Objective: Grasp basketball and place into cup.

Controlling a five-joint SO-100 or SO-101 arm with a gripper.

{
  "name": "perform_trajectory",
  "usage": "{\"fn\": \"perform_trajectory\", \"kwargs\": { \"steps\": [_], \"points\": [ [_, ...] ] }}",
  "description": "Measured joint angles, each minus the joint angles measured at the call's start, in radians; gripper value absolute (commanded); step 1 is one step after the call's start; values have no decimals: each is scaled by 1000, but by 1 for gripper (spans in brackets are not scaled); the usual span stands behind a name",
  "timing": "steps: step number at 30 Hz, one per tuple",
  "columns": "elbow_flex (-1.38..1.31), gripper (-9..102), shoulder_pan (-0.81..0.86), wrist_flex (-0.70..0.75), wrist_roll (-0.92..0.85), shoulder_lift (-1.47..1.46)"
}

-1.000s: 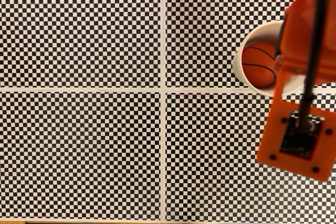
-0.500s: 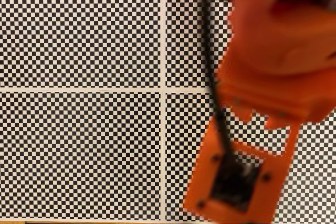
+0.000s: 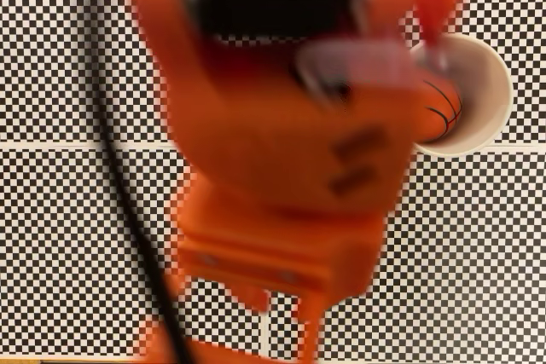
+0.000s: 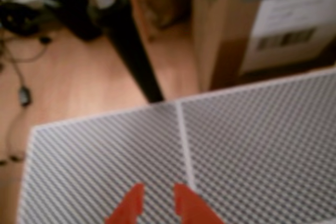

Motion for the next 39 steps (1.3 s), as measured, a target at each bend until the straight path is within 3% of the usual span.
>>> {"fn": "perform_trajectory", "kwargs": {
  "steps": [31,39],
  "points": [
    [1049,0,106,9,-195,954],
    [1181,0,163,9,-242,1112]
  ]
}}
